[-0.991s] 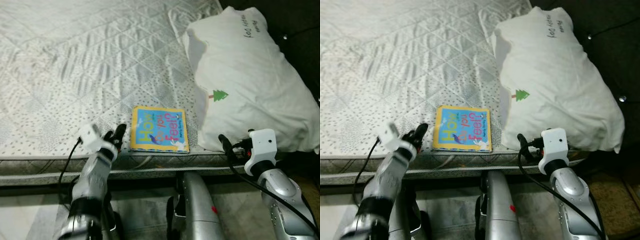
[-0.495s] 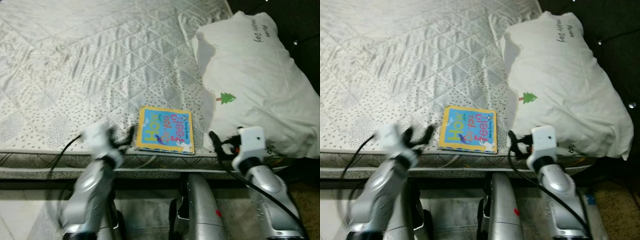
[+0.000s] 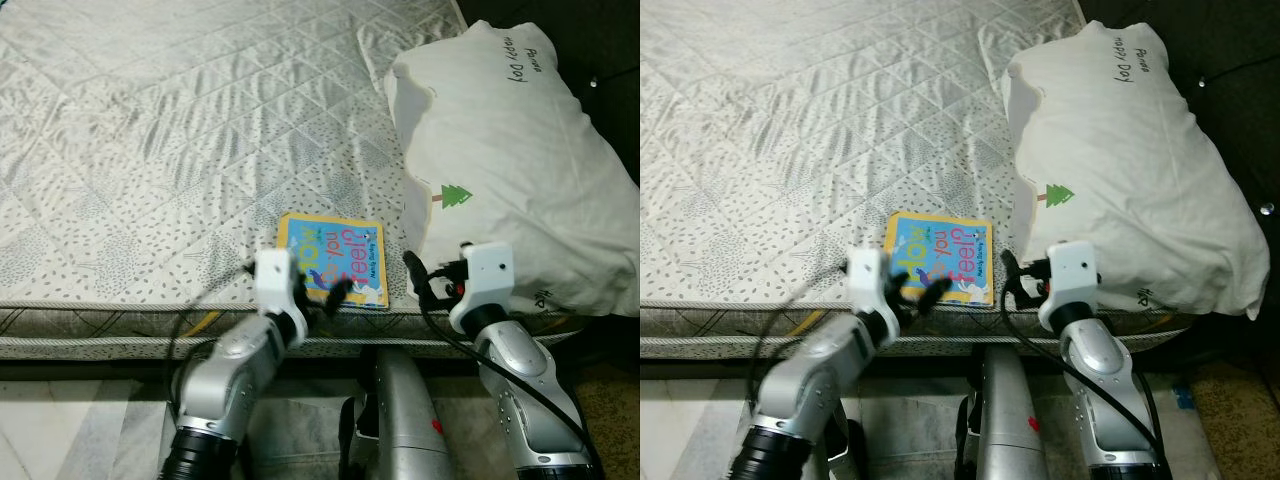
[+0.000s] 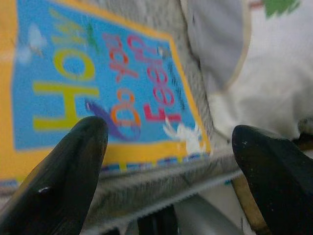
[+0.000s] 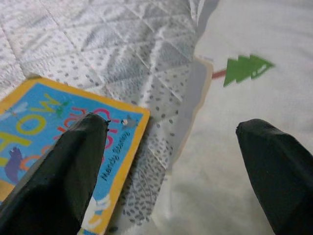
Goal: Clean up the room
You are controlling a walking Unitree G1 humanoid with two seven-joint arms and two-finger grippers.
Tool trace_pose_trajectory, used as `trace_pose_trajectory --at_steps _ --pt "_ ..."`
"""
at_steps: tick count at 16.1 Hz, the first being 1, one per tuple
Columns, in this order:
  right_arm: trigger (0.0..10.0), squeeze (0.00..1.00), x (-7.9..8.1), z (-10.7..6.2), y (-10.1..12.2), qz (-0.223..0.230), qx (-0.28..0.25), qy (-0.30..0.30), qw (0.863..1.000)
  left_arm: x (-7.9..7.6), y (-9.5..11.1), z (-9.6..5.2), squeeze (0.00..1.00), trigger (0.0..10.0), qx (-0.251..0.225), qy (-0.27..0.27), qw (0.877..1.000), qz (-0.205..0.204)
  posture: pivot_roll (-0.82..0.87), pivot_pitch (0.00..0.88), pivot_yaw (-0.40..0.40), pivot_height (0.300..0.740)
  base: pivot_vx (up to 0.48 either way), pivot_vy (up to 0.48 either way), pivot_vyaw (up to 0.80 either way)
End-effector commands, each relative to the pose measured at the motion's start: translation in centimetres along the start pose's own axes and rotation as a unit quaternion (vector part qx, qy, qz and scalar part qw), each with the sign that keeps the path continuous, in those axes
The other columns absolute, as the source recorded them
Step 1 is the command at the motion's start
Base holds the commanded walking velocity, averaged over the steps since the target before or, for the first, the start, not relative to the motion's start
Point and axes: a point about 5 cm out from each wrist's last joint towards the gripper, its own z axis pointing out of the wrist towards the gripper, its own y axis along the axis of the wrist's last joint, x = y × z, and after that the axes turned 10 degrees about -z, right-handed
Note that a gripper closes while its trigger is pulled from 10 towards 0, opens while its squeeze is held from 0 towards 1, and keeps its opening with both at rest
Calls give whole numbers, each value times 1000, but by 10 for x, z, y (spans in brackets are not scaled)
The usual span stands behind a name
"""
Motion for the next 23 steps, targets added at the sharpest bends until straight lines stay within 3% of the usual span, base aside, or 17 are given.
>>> trace_pose_trajectory --at_steps 1,3,12,14,15,19,23 --pt "10000 0 -3 -4 -3 -3 7 -4 1000 2 -10 0 1000 10000 24 6 1000 -9 -46 237 -51 553 0 0 0" --pt "10000 0 -4 -5 -3 -5 9 -4 1000 13 -27 5 1000 10000 71 23 997 -27 -50 242 -52 553 0 0 0" --pt "10000 0 -5 -5 -3 -10 9 -5 1000 17 -28 23 1000 10000 86 21 996 -34 -65 232 -47 553 0 0 0" --pt "10000 0 -5 -4 -3 -11 9 -4 1000 20 -25 24 463 10000 86 20 996 -28 -64 229 -47 553 0 0 0" --pt "10000 0 -5 -4 -3 -11 8 -4 1000 20 -24 24 0 10000 84 19 996 -27 -62 227 -47 553 0 0 0" --pt "10000 0 -4 0 -3 -11 7 -3 1000 19 -14 18 0 10000 56 16 998 -19 -43 216 -48 553 0 0 0" --pt "10000 0 1 5 -2 -7 2 3 1000 -2 0 19 0 10000 38 -35 998 -18 -26 205 -45 553 0 0 0"
